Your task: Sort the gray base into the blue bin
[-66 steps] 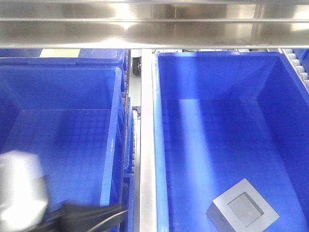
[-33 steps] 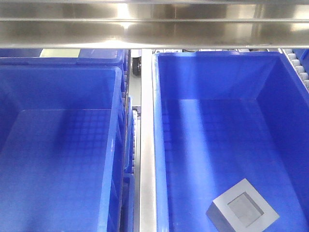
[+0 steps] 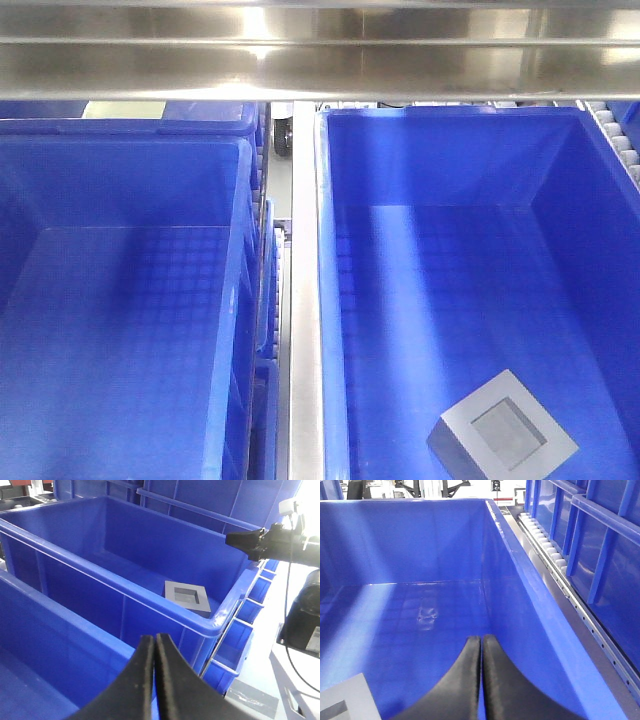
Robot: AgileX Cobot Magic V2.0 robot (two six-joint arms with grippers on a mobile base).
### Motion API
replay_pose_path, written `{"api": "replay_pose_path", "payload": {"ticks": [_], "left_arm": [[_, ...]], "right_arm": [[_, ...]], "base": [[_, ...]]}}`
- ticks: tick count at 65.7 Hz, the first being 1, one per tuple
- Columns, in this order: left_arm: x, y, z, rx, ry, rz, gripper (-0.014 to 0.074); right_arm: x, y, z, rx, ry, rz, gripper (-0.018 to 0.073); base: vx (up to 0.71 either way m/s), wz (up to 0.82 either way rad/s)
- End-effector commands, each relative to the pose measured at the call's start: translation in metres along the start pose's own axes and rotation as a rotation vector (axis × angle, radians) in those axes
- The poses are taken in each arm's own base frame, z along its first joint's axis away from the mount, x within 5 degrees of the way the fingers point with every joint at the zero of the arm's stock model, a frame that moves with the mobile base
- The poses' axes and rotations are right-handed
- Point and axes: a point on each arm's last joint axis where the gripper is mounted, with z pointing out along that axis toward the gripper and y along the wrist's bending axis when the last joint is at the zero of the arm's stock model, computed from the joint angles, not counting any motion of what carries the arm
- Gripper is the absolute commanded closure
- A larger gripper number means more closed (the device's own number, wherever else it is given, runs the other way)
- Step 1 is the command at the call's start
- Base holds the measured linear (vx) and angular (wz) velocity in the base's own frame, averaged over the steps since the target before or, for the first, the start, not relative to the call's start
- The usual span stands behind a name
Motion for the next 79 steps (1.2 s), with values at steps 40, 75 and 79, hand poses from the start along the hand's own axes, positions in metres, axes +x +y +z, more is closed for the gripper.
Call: {"api": "replay_pose_path", "payload": {"ticks": [40,75,79], "left_arm": [[-0.015,-0.004,-0.005,-0.003,-0.125,0.093,0.0603],[0.018,0.030,-0.018,-0.809,-0.374,0.093,0.0603],[0.027,0.035,-0.016,-0.860,-0.373,0.091,0.0603]], "right_arm": [[0.000,0.000,0.001,0.001,-0.013,-0.016,0.0564],[0.000,0.000,0.001,0.001,-0.013,-0.016,0.0564],[0.000,0.000,0.001,0.001,-0.013,-0.016,0.0564]], "base": [[0.00,0.00],[0.00,0.00],[0.00,0.00]]}}
